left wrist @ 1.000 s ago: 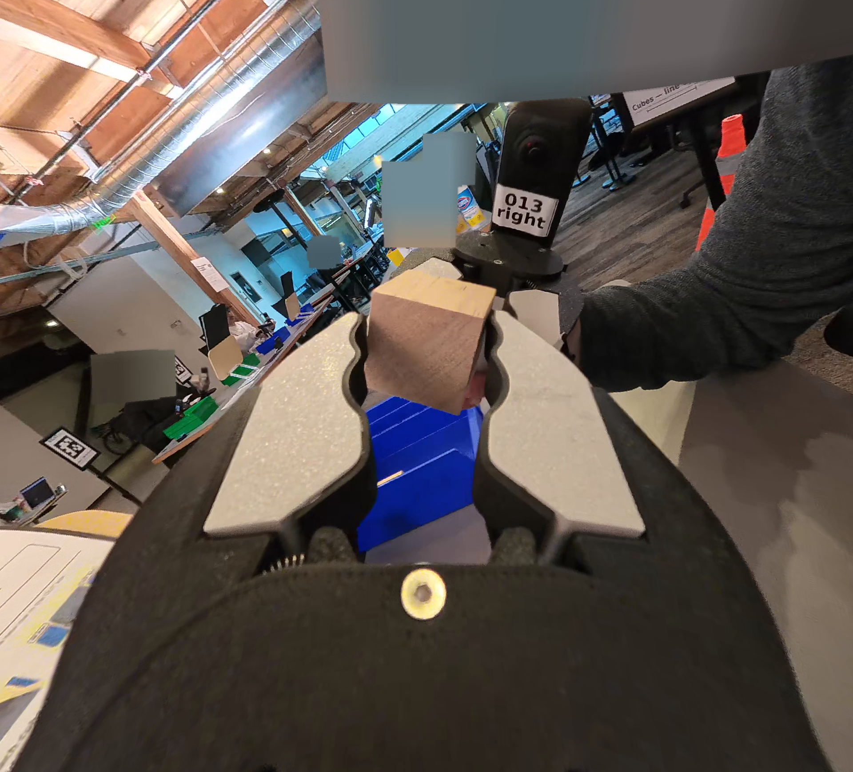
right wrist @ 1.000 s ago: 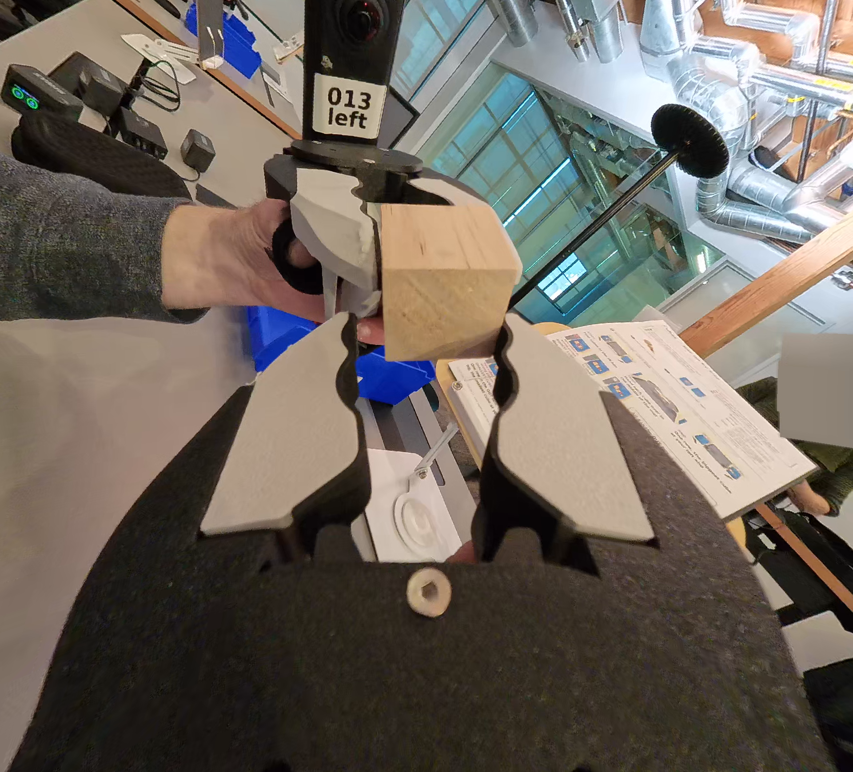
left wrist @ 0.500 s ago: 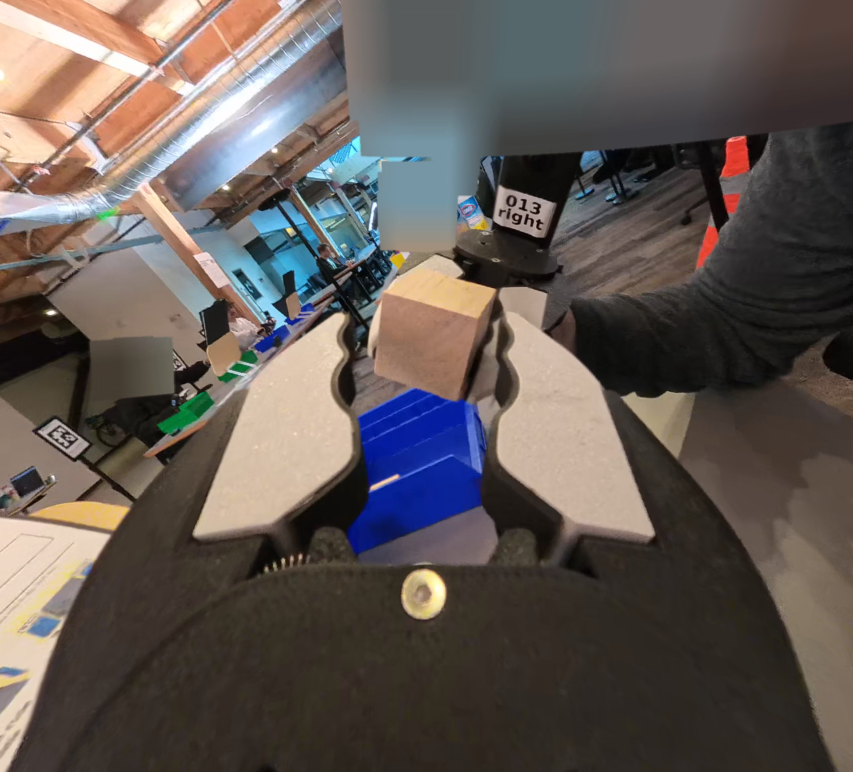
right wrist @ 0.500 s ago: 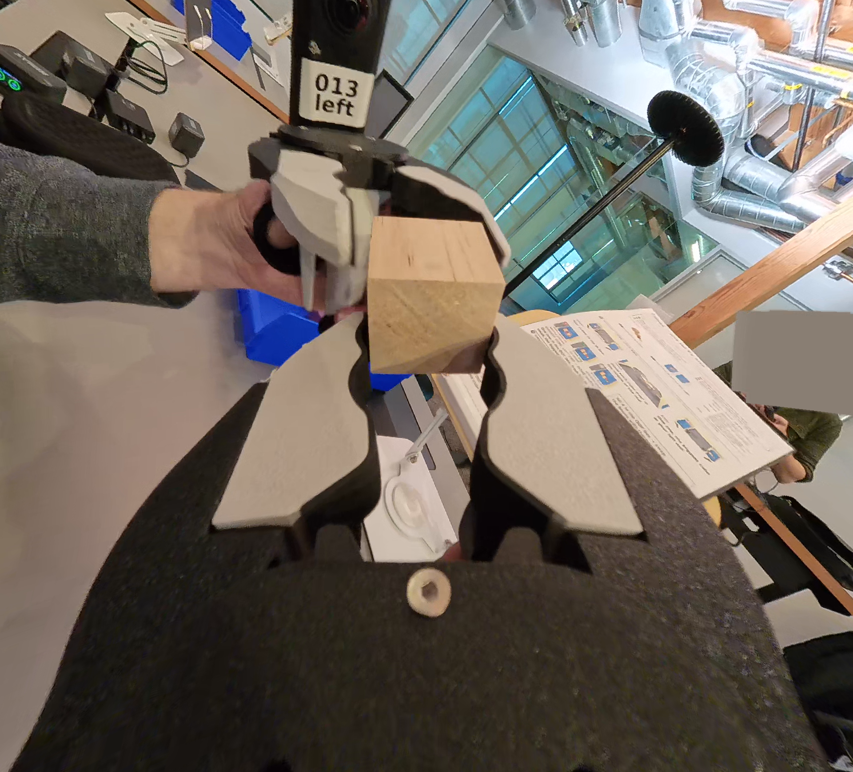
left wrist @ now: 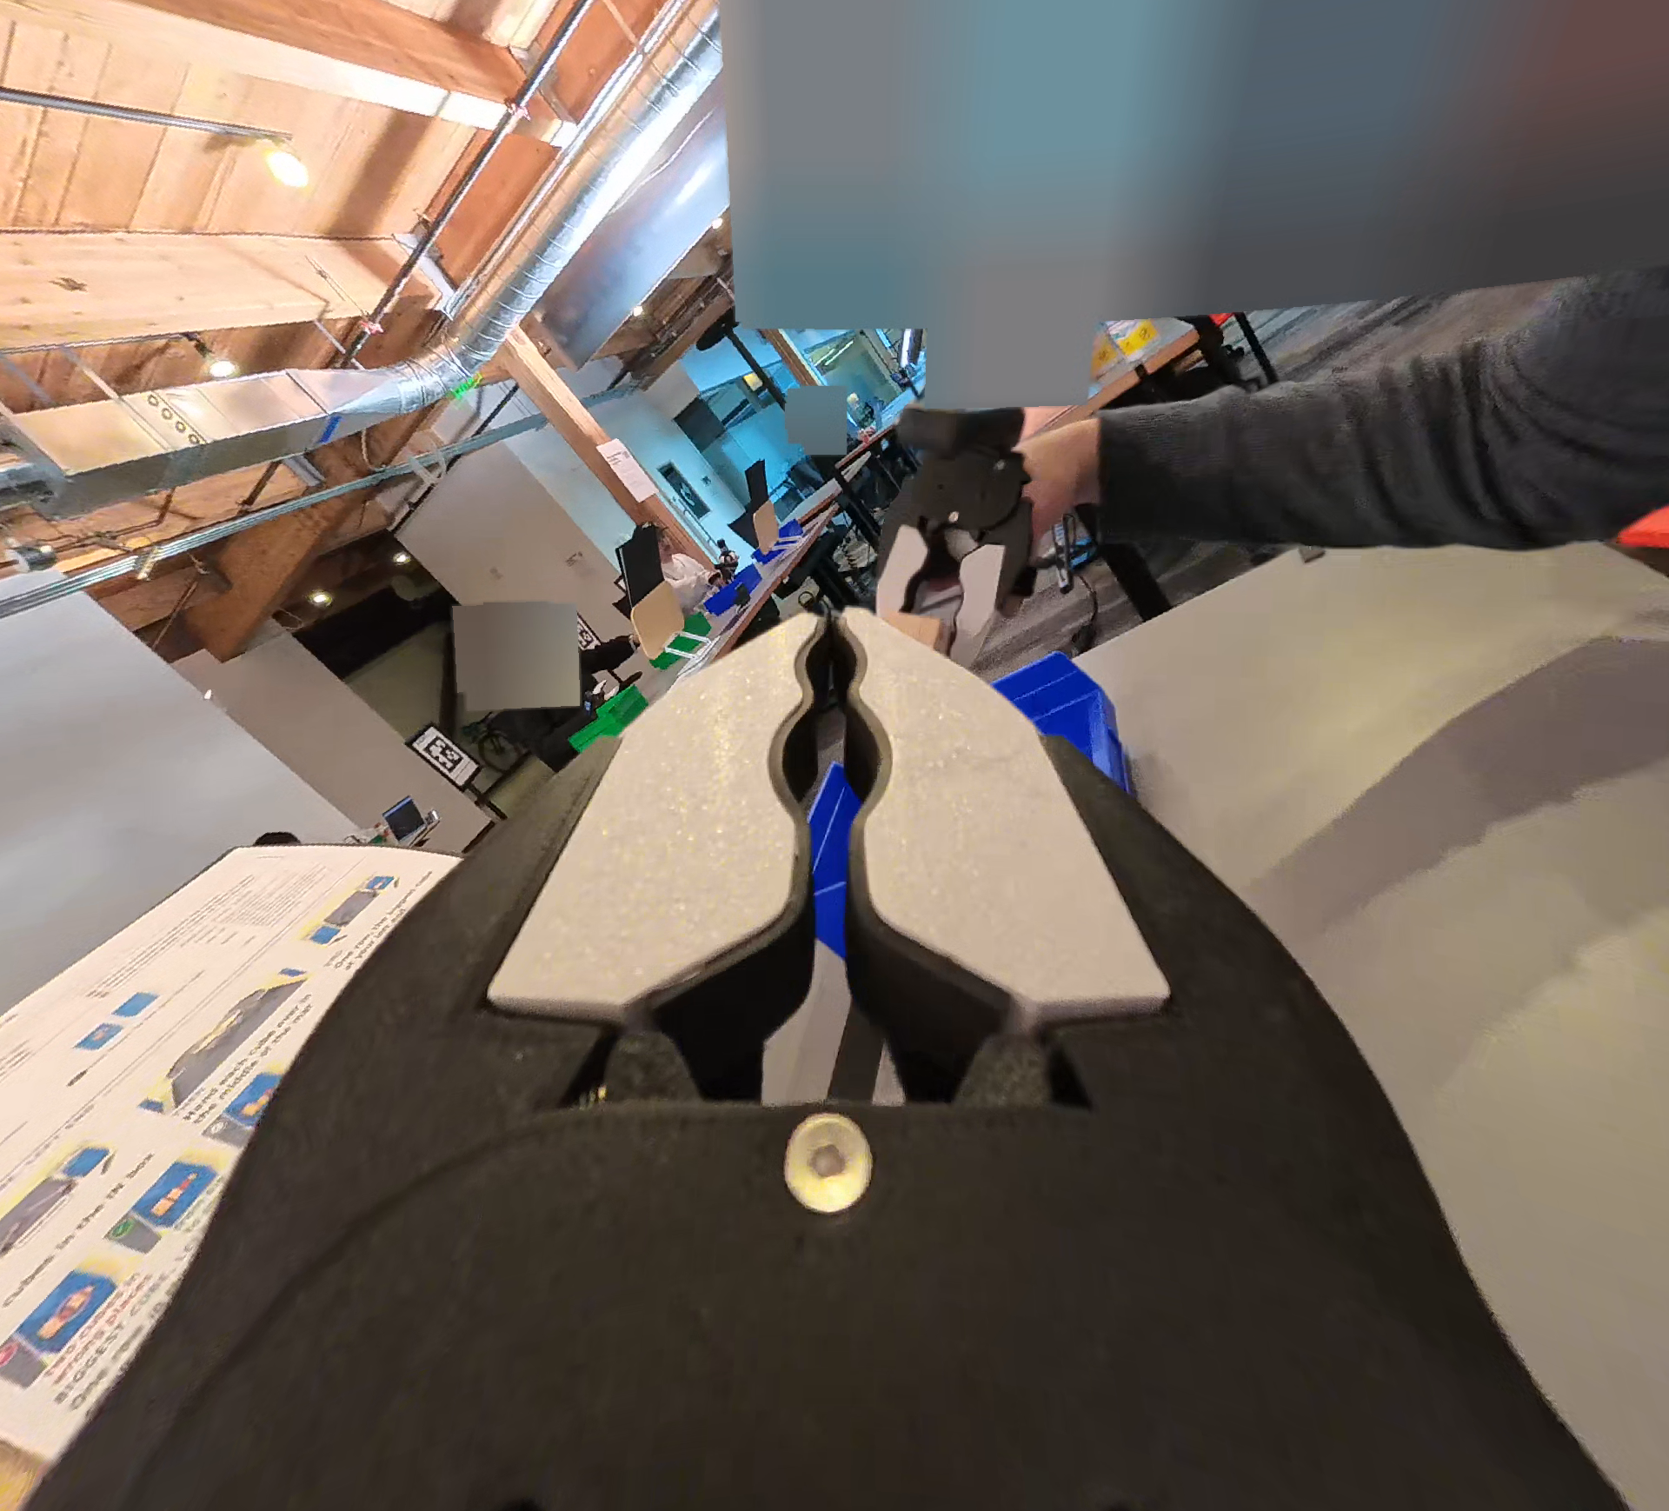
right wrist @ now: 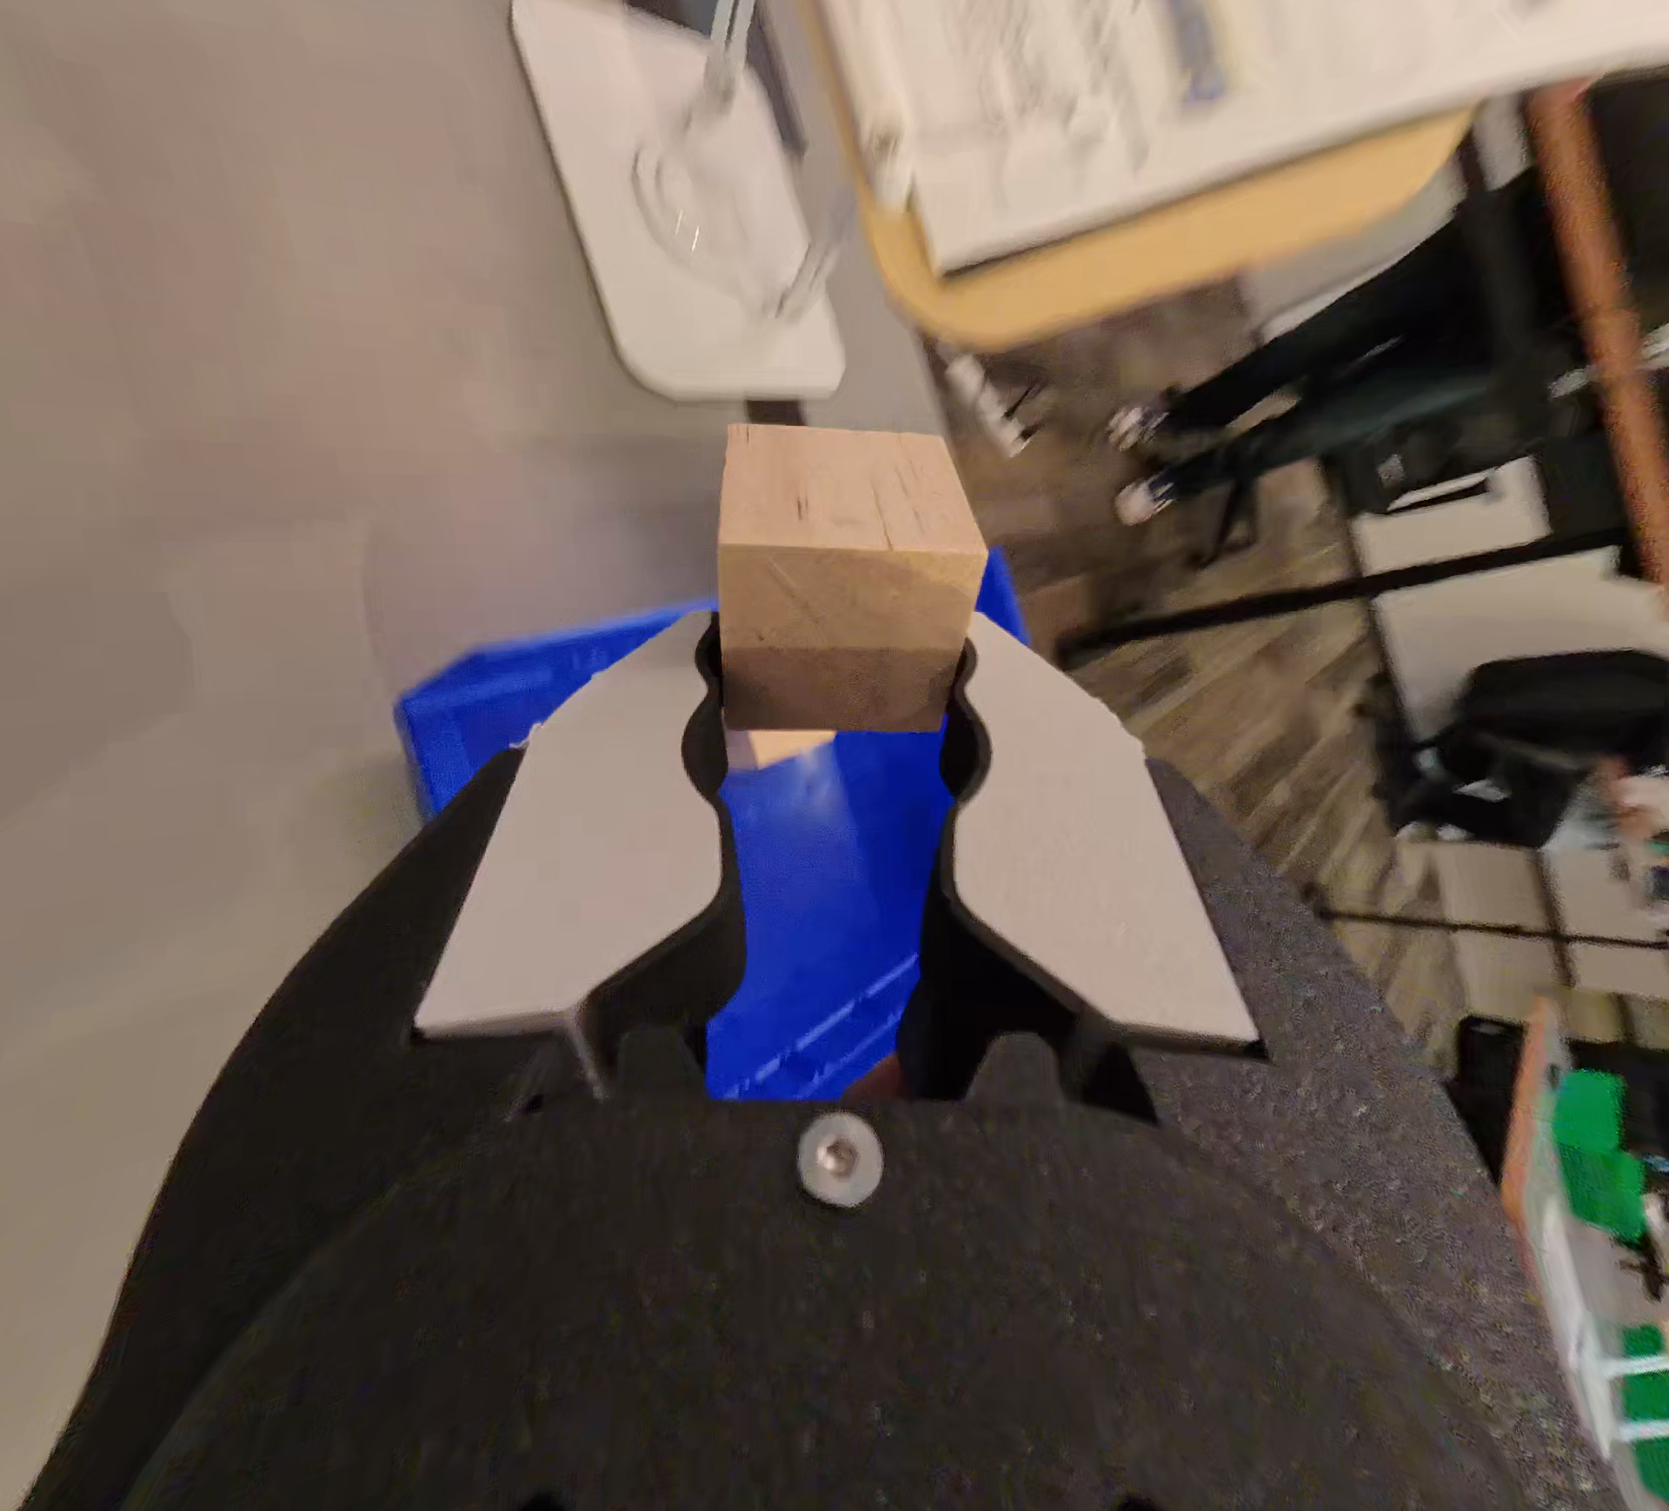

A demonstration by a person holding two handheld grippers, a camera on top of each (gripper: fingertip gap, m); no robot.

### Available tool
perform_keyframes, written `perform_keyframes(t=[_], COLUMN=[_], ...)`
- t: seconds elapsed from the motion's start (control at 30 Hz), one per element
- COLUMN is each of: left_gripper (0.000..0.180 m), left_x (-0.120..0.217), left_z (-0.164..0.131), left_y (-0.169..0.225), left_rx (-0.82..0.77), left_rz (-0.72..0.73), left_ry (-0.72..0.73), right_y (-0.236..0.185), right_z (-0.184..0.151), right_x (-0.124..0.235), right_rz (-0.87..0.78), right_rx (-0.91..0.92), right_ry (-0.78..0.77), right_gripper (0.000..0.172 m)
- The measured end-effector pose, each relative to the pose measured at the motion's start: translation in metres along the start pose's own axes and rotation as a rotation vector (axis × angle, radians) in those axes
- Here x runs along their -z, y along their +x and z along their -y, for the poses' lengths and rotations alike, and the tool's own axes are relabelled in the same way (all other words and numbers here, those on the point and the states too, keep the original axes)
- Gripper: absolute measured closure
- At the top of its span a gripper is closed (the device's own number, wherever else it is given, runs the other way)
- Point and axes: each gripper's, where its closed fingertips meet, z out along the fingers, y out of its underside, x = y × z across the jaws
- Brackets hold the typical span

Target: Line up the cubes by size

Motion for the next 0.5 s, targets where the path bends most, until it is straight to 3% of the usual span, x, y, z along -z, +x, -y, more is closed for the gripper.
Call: perform_keyframes(t=[0.13,0.27,0.5], left_gripper=[0.180,0.180,0.180], left_x=[-0.001,-0.003,-0.006], left_z=[-0.005,-0.007,-0.017], left_y=[0.003,0.006,0.006], left_rx=[-0.029,-0.041,-0.040], left_rz=[-0.012,-0.022,-0.034], left_ry=[-0.038,-0.055,-0.082], right_y=[0.004,0.001,-0.006], right_z=[-0.074,-0.122,-0.168], right_x=[-0.033,-0.057,-0.086], right_rz=[0.129,0.232,0.367], right_rx=[-0.022,-0.006,0.083], right_ry=[-0.248,-0.417,-0.615], right_gripper=[0.127,0.127,0.126])
